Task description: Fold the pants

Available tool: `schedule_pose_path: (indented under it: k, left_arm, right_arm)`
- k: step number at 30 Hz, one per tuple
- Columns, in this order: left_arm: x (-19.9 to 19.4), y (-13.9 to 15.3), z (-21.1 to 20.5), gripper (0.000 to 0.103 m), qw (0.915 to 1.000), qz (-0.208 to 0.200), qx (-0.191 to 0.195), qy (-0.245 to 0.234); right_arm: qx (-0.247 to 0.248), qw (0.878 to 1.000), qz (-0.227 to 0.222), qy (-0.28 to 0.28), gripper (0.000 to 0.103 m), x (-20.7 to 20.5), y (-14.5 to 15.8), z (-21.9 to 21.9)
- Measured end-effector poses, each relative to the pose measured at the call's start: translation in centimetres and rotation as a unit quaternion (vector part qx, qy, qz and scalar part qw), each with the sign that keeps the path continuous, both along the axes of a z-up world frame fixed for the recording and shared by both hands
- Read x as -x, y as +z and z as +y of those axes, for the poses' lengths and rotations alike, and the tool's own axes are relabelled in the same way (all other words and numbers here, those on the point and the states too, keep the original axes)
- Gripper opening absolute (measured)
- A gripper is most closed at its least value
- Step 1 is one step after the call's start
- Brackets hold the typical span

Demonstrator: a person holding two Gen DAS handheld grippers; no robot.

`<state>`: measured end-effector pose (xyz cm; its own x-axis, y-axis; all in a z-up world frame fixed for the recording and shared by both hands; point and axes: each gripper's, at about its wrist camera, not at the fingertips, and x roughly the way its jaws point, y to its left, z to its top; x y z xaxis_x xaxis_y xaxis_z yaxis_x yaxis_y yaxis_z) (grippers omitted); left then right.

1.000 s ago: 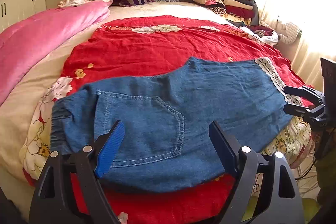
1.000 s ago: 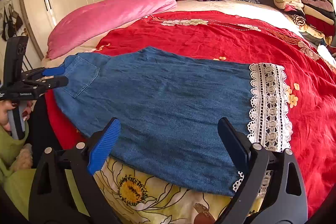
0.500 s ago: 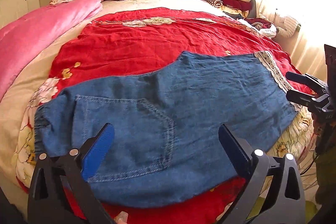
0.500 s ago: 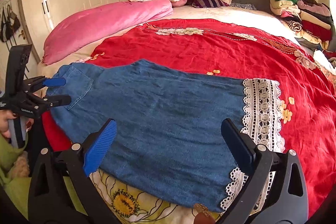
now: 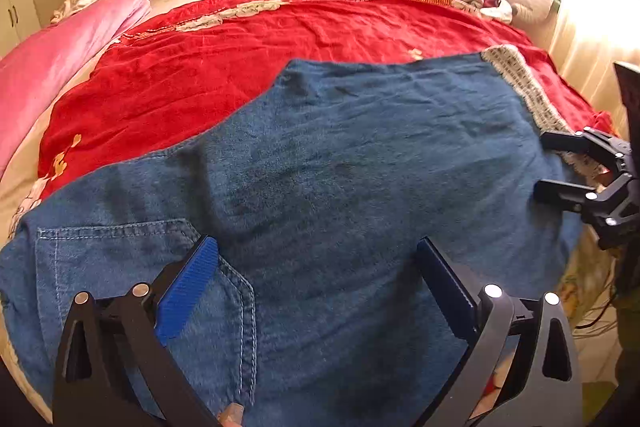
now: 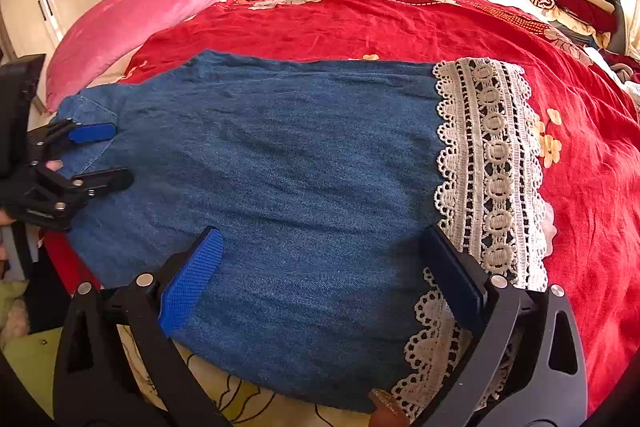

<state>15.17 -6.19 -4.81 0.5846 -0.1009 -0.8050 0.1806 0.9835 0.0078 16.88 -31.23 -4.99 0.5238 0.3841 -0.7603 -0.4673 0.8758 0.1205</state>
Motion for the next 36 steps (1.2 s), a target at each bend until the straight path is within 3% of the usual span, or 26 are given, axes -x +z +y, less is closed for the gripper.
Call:
schedule_pose_path:
  k: [3, 9, 13, 18, 30, 36]
  left_arm:
    - [-0.5, -0.7, 0.4, 0.099, 0.9999, 0.003, 0.01, 0.003]
    - [0.2, 0.8, 0.6, 0.098, 0.9996, 0.0, 0.026, 0.007]
    - [0.9, 2.5, 0.4, 0.098, 0.9987, -0.013, 0.05, 0.001]
    - [1.1, 4.7, -0.1, 0.098, 0.998, -0.037, 0.051, -0.006]
    - [-0.4, 7.2, -2.4, 0.099, 0.9975, -0.051, 0.037, -0.032]
    - [-1.8, 8.1, -4.1, 0.099, 0.9969, -0.053, 0.03, -0.05]
  right_arm:
    - [0.02, 1.0, -0.013, -0.003, 0.094, 0.3, -0.1, 0.7]
    - [-0.037, 0.999, -0.021, -0.026, 0.094, 1.0, 1.5, -1.2]
    - [-0.041, 0.998, -0.036, -0.043, 0.094, 1.6, 2.5, -2.4]
    - [-0.043, 0.996, -0.051, -0.057, 0.094, 2.2, 3.5, -3.6]
    - [-0.047, 0.99, -0.098, -0.086, 0.094, 3.8, 6.1, -6.3]
    - [-0.049, 0.988, -0.099, -0.109, 0.094, 3.4, 6.1, -7.7]
